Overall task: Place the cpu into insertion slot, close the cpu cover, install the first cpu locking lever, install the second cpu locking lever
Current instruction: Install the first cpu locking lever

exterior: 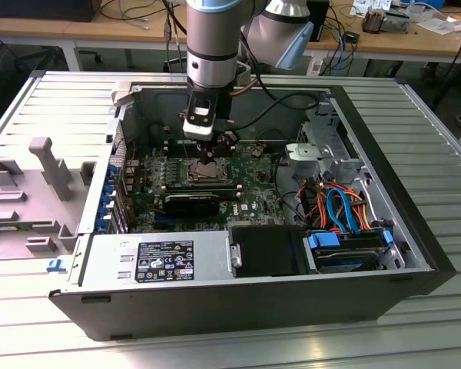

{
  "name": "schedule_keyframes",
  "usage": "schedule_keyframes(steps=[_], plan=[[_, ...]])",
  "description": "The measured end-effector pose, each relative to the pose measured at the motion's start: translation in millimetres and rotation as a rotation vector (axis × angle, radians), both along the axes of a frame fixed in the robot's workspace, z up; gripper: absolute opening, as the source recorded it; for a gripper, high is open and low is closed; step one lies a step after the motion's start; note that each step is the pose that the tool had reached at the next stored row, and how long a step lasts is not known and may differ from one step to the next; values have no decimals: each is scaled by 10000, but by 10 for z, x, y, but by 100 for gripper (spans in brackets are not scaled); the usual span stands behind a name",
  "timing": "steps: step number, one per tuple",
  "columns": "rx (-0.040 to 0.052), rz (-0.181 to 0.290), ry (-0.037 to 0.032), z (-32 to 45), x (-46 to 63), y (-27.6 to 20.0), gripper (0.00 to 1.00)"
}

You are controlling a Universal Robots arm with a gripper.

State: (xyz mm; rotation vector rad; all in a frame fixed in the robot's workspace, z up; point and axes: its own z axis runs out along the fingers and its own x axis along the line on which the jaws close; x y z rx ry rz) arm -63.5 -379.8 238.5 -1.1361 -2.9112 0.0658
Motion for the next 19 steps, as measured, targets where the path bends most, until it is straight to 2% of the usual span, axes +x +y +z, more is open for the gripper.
schedule_keyframes(steps=[19], plan=[[0,744,1,0,0,0,11]])
